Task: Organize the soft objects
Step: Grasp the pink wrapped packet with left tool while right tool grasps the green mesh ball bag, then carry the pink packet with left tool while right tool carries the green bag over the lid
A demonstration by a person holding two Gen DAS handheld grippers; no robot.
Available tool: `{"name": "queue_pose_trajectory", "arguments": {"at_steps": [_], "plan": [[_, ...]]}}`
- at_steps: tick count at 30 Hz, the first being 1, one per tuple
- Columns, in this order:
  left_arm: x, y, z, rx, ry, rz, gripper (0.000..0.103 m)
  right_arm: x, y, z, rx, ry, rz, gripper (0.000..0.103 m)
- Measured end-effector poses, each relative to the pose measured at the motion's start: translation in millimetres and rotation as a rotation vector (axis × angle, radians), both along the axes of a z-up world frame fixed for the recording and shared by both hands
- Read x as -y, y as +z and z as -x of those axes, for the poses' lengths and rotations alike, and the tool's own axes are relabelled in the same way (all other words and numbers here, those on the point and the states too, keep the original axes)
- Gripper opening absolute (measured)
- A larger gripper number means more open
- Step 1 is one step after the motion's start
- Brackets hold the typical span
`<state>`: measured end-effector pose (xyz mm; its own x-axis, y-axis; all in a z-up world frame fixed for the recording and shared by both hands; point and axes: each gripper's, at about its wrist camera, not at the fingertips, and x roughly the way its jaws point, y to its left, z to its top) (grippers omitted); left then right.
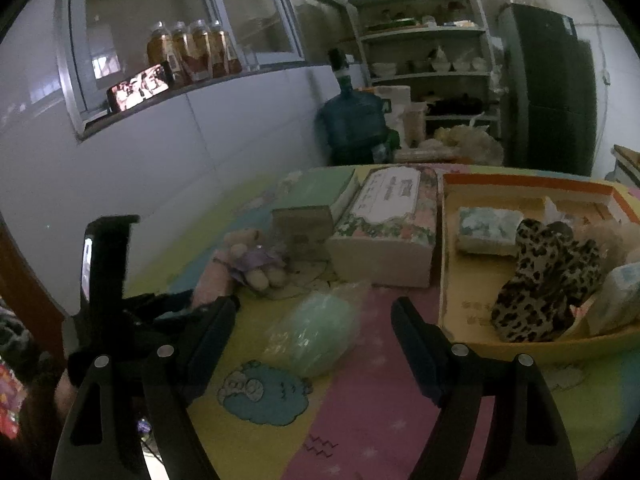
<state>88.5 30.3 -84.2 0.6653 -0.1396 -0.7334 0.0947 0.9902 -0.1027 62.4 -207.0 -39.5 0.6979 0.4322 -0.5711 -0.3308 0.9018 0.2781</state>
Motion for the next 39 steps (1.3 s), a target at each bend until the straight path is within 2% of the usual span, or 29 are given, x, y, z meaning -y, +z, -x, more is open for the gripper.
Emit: {"name": "queue_pose_trajectory", "arguments": {"at_steps": [4, 6, 15, 22, 23, 24, 25, 26, 33, 39], "plan": [[-13.2, 2.1, 8.4, 0.015, 0.002, 0.089, 0.042, -8.0, -5.7, 0.6, -0.017, 0.021, 0.017, 0.081], [-18.1, 4.7, 16.0, 0.041, 0.007, 0.11, 0.042, -10.4, -9.1, -1.0, -0.025, 0.019, 0.027, 0.081], [-31.9, 37.5, 41.3, 0.184, 0.013, 0.12, 0.041, -19.8, -22.3, -18.0, -0.077, -0.043, 0.091, 0.081], [-38.6, 47.4, 47.4, 0.224, -0.01, 0.141, 0.041, -29.2, -39.1, -30.6, -0.124, -0.079, 0.139, 0.082], [-40.1, 47.3, 47.7, 0.225, -0.011, 0.146, 0.041, -29.2, -40.8, -31.5, -0.128, -0.078, 0.134, 0.079], [-41.9, 45.7, 48.9, 0.225, -0.012, 0.151, 0.041, -29.0, -42.4, -32.1, -0.135, -0.078, 0.132, 0.062], [-43.6, 44.7, 50.6, 0.225, -0.012, 0.154, 0.041, -29.4, -43.8, -32.9, -0.145, -0.084, 0.141, 0.051], [-43.7, 44.5, 51.1, 0.224, -0.013, 0.156, 0.041, -30.0, -45.0, -33.8, -0.154, -0.09, 0.153, 0.047], [-44.4, 43.2, 53.0, 0.229, -0.031, 0.181, 0.041, -33.0, -37.5, -27.8, -0.128, -0.089, 0.128, 0.046], [-38.5, 49.1, 54.5, 0.249, -0.057, 0.195, 0.041, -32.6, -18.0, -16.0, -0.071, -0.085, 0.12, 0.046]]}}
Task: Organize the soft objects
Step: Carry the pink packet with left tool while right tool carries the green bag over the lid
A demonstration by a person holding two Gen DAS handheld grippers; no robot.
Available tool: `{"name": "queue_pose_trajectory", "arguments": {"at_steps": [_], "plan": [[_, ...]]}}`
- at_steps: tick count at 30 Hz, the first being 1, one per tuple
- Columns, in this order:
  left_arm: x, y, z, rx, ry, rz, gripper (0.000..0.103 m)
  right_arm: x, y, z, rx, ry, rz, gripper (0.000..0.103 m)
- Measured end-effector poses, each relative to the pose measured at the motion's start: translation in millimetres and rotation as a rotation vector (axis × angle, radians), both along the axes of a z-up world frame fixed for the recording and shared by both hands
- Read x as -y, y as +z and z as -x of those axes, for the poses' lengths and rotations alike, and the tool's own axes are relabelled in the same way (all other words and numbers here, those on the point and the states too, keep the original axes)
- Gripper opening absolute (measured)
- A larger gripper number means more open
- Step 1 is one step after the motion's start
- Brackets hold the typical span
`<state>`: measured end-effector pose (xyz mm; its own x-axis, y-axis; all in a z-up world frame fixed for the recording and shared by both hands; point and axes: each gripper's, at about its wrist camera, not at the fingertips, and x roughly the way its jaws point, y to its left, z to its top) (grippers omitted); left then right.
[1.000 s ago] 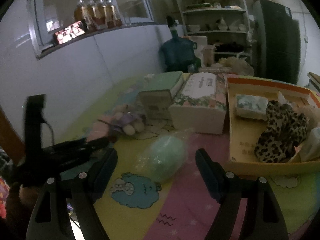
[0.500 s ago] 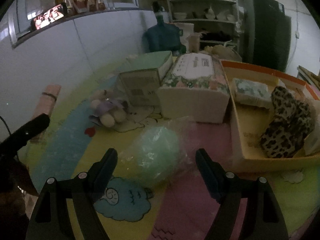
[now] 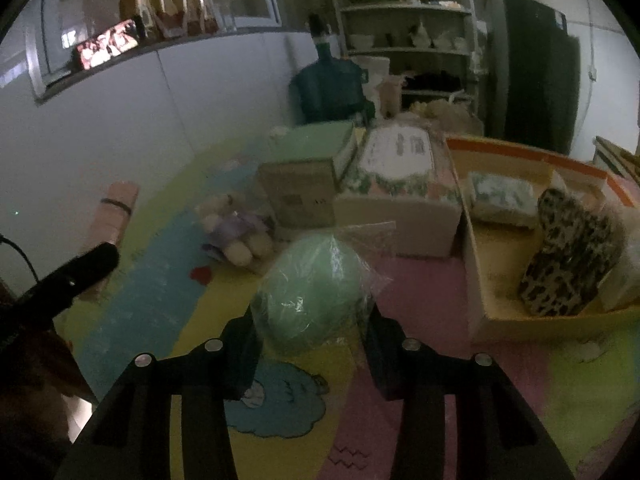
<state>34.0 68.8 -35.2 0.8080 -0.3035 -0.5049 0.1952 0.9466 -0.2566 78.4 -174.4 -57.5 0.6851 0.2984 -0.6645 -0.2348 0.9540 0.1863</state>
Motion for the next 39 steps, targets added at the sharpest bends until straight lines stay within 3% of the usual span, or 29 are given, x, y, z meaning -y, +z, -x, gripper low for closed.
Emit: {"name": "queue_pose_trajectory", "arguments": {"at_steps": [15, 29, 39], "plan": [[54.1, 25.2, -9.8, 0.045, -0.119, 0.0, 0.041, 37.6, 32.6, 17.5, 0.09, -0.073, -0.027, 0.046], [138.3, 44.8, -41.7, 0.057, -0.286, 0.029, 0.041, 119.4, 48.3, 30.1, 0.157, -0.213, -0.062, 0.046], [195.2, 49.0, -63.5, 0.043, -0.347, 0.013, 0.041, 175.9, 52.1, 25.4, 0.177, -0.281, -0.064, 0.046]]}}
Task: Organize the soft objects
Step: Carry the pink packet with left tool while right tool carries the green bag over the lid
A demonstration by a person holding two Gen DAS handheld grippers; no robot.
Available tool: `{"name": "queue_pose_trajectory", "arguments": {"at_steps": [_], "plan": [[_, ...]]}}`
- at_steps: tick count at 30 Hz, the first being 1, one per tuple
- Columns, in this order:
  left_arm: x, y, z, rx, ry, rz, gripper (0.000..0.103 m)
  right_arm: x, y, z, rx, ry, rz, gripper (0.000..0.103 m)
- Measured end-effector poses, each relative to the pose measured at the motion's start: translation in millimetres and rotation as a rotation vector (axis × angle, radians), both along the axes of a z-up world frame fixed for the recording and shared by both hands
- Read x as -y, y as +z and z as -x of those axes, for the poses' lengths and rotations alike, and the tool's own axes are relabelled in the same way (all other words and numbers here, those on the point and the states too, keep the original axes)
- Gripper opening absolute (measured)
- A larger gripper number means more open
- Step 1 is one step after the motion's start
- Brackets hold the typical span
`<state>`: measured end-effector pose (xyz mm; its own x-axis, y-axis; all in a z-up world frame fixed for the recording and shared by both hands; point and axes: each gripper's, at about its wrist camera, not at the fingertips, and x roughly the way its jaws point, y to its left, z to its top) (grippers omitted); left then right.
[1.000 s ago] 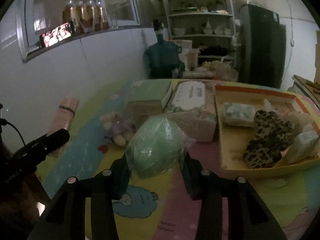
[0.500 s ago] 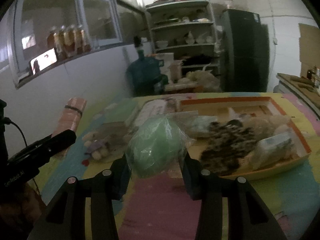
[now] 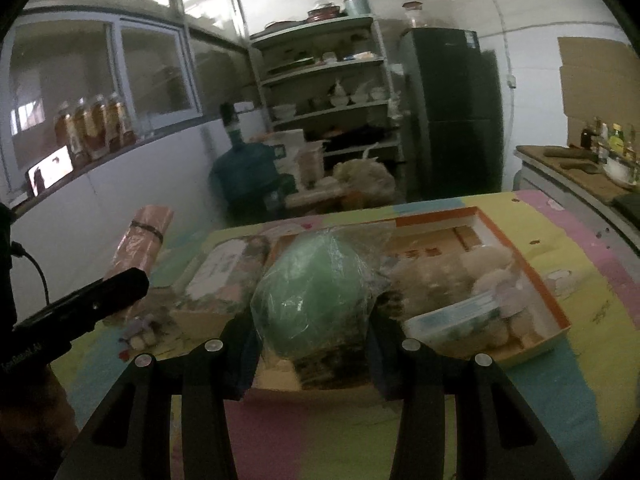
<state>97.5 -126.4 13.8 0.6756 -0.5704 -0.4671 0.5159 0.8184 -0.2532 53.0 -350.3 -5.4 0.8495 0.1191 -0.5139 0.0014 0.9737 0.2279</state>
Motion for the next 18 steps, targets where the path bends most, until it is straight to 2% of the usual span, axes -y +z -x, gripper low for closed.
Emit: {"name": "queue_pose_trajectory", "arguments": {"at_steps": [18], "plan": [[91.9, -5.1, -38.5, -0.032, -0.113, -0.043, 0.041, 85.3, -2.6, -10.6, 0.012, -0.09, 0.005, 0.046]]}}
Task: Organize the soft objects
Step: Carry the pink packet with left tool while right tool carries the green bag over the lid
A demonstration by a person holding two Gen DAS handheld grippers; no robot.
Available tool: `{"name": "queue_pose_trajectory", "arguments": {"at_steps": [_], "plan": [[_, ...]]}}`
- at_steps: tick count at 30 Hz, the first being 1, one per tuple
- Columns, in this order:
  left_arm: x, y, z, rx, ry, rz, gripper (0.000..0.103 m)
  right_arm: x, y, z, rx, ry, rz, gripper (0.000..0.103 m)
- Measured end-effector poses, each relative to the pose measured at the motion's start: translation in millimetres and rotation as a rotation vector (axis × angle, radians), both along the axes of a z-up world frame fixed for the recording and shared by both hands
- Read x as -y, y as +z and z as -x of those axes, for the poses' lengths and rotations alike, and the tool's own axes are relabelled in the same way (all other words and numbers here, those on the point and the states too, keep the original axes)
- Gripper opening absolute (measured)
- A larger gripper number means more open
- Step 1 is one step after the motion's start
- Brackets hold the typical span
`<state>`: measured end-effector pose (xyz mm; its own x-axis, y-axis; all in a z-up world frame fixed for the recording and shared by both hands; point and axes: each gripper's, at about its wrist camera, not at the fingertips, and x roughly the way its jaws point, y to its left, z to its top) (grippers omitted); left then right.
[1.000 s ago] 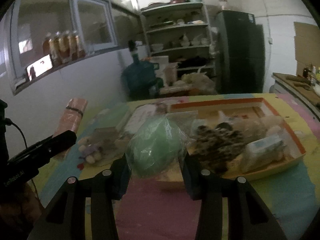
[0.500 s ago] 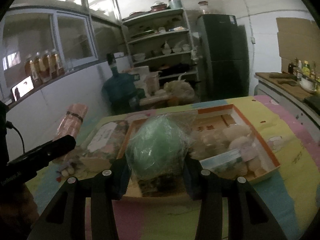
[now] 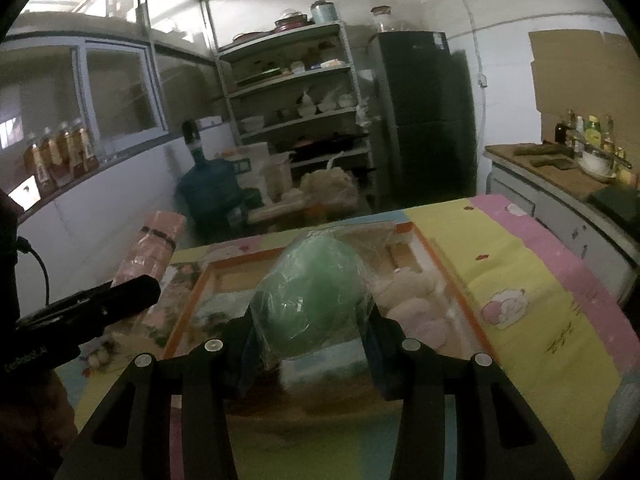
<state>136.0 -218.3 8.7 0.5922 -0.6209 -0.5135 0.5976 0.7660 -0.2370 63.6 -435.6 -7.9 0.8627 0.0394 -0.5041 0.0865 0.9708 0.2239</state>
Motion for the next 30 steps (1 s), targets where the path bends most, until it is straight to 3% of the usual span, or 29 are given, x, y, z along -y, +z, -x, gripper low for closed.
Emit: {"name": "queue_pose_trajectory", "arguments": {"at_steps": [18, 30], "plan": [[75.2, -12.1, -42.8, -0.068, -0.053, -0.054, 0.041, 60.4, -2.9, -36.1, -0.028, -0.015, 0.086, 0.046], [105.1, -35.1, -71.6, -0.16, -0.056, -0.102, 0.041, 85.1, -15.3, -85.6, -0.095, 0.045, 0.038, 0.046]]}}
